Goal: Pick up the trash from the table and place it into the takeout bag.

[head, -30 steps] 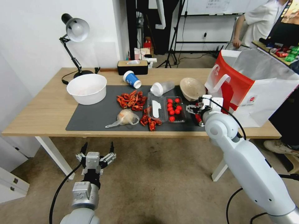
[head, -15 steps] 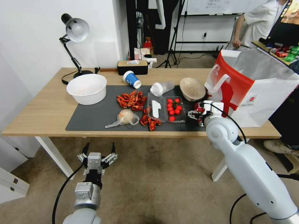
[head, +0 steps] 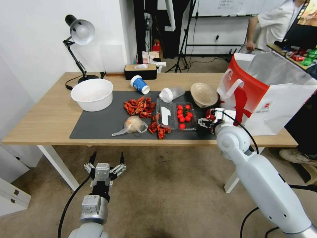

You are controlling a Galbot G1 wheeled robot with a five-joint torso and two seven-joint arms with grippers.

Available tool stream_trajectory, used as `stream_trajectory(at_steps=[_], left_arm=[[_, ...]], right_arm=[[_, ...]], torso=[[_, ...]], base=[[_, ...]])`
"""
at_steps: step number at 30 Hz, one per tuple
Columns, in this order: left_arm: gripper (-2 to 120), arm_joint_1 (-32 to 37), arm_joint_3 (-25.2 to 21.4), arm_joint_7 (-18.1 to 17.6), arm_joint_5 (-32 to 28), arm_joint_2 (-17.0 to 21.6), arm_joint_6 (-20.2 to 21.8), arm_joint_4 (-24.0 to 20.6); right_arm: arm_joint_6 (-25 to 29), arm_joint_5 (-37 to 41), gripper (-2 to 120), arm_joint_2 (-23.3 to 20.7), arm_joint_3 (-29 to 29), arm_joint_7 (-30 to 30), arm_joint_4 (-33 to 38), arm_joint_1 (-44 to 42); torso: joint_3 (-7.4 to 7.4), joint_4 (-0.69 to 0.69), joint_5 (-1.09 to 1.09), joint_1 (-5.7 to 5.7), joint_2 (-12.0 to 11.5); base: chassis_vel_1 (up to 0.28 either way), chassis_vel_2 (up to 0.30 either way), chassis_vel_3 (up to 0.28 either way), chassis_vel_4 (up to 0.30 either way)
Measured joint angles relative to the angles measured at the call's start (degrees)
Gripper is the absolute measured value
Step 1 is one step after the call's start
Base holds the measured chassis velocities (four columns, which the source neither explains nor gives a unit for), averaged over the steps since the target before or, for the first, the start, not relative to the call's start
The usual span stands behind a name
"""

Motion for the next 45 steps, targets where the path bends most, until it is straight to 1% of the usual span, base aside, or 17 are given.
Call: stream_trajectory(at_steps=[5, 7, 9, 11, 16, 19, 22, 25, 26, 29, 30, 33, 34, 36, 37, 39, 45], left_arm=[[100, -0.08, -0.02, -0.04, -0.04, 0.15, -0.12, 0.22], [100, -0.21, 0.00, -0.06, -0.07, 0.19, -0.14, 0.35], [100, -0.25, 0.02, -0.06, -0.08, 0.20, -0.14, 0.41], [100, -0.33, 0.13, -0.08, -0.10, 0.21, -0.14, 0.54], [100, -0.35, 0.26, -0.10, -0.10, 0.30, -0.15, 0.65], [100, -0.21, 0.31, -0.10, -0.10, 0.32, -0.18, 0.43], [100, -0.07, 0.32, -0.11, -0.10, 0.33, -0.19, 0.02], [100, 0.23, 0.20, -0.13, -0.10, 0.32, -0.26, -0.46], [100, 0.23, 0.20, -0.13, -0.10, 0.32, -0.26, -0.46], [100, 0.33, 0.16, -0.16, -0.05, 0.16, -0.33, -0.55], [100, 0.33, 0.16, -0.16, -0.05, 0.16, -0.33, -0.55], [100, 0.44, 0.23, -0.16, 0.06, -0.08, -0.35, -0.66], [100, 0.44, 0.23, -0.16, 0.06, -0.08, -0.35, -0.66], [100, 0.58, 0.23, -0.17, 0.13, -0.17, -0.35, -0.91], [100, 0.58, 0.23, -0.17, 0.13, -0.17, -0.35, -0.91], [100, 0.81, -0.10, -0.15, 0.12, -0.17, -0.36, -1.34], [100, 1.33, -0.84, 0.33, -0.79, 0.63, -0.02, -2.72]], right_arm=[[0.04, 0.04, 89, 0.14, 0.26, 0.36, -0.03, -0.23], [0.05, 0.05, 78, 0.12, 0.63, 0.37, 0.10, -0.57], [0.06, 0.05, 74, 0.11, 0.79, 0.37, 0.20, -0.72], [0.08, 0.06, 65, 0.11, 1.13, 0.35, 0.43, -1.09], [0.11, 0.03, 63, 0.11, 1.69, 0.20, 1.10, -1.90], [-0.16, -0.16, 63, -0.35, 2.41, -1.66, 3.34, -3.14], [-0.20, -1.20, 63, -1.38, 3.36, -4.95, 6.62, -4.24], [1.08, -2.46, 63, -4.42, 5.68, -11.21, 13.35, -6.53], [1.08, -2.46, 63, -4.42, 5.68, -11.21, 13.35, -6.53], [3.64, -2.59, 63, -7.45, 7.36, -17.83, 18.24, -8.68], [3.64, -2.59, 63, -7.45, 7.36, -17.83, 18.24, -8.68], [9.28, -4.12, 63, -9.76, 8.93, -25.05, 20.50, -9.17], [9.28, -4.12, 63, -9.76, 8.93, -25.05, 20.50, -9.17], [13.96, -4.75, 63, -11.64, 10.71, -27.77, 20.71, -6.77], [13.96, -4.75, 63, -11.64, 10.71, -27.77, 20.71, -6.77], [17.03, -2.50, 63, -14.18, 12.51, -26.78, 19.92, -2.91], [16.78, 2.76, 63, -19.13, 15.24, -18.34, 14.09, 5.22]], torso=[[0.00, 0.00, -0.01, 0.00, 0.00], [0.00, 0.00, 0.01, 0.00, 0.00], [0.00, 0.00, 0.01, 0.00, 0.00], [0.01, 0.02, 0.02, 0.00, 0.00], [0.01, 0.00, 0.01, 0.00, 0.00], [0.03, -0.01, 0.06, 0.01, -0.02], [0.03, 0.00, 0.04, 0.03, -0.03], [0.02, -0.01, 0.02, 0.02, -0.02], [0.02, -0.01, 0.02, 0.02, -0.02], [0.02, -0.01, 0.03, 0.02, -0.02], [0.02, -0.01, 0.03, 0.02, -0.02], [0.01, 0.00, 0.02, 0.01, -0.02], [0.01, 0.00, 0.02, 0.01, -0.02], [0.01, 0.00, 0.02, 0.00, -0.01], [0.01, 0.00, 0.02, 0.00, -0.01], [0.01, 0.01, 0.02, 0.00, -0.01], [0.01, 0.01, 0.00, 0.01, -0.01]], base=[[0.000, 0.000, 0.000, 0.000], [0.000, 0.000, 0.000, 0.000], [0.000, 0.000, 0.000, 0.000], [0.000, 0.000, 0.000, 0.000], [0.000, 0.000, 0.000, 0.000], [0.000, 0.000, 0.000, 0.000], [0.000, 0.000, 0.000, 0.000], [0.000, 0.000, 0.000, 0.000], [0.000, 0.000, 0.000, 0.000], [0.000, 0.000, 0.000, 0.000], [0.000, 0.000, 0.000, 0.000], [0.000, 0.000, 0.000, 0.000], [0.000, 0.000, 0.000, 0.000], [0.000, 0.000, 0.000, 0.000], [0.000, 0.000, 0.000, 0.000], [0.000, 0.000, 0.000, 0.000], [0.000, 0.000, 0.000, 0.000]])
